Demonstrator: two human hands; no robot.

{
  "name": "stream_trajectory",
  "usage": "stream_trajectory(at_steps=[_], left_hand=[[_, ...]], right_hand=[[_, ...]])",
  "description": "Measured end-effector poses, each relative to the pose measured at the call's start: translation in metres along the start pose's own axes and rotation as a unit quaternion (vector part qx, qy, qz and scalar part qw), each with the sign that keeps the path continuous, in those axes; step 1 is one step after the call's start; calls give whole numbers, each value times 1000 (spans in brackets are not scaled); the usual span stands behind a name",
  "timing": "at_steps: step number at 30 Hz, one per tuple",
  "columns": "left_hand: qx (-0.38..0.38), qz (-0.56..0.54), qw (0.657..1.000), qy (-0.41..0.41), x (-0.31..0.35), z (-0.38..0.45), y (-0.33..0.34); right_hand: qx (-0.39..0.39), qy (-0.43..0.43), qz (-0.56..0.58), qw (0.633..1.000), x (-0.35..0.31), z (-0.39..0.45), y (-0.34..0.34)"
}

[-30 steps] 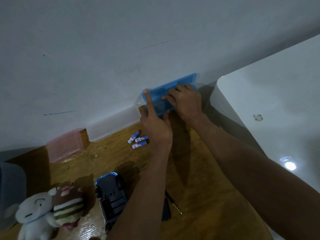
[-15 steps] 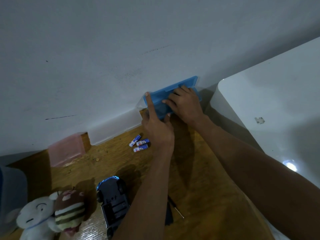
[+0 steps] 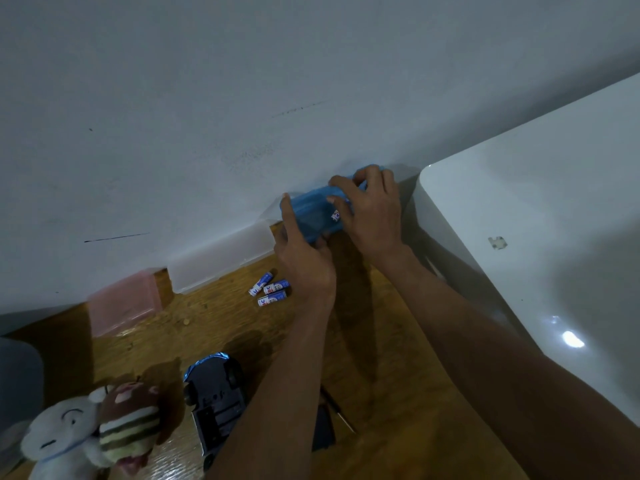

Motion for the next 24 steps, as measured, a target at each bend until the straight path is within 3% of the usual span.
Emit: stream_trajectory(at_steps=[11,18,24], left_hand=[[-6,33,999,-2,-1,-5,-5],[-20,28,999,-27,1,-6,-8],[-21,18,999,-41,2,-4,-10]], right_hand=[[-64,46,12,997,13,-42,2],[-41,234,139,961,23,-45,4],[-69,236,126,961,22,-46,4]])
Point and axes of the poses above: each hand's wrist, its own z-axis towards the middle knuckle, its own y-axis out of the palm, x = y × z, the point moved 5 cm from there along z, towards the middle knuckle, and after that the axes turned 8 degrees about z, right-handed, at the moved point
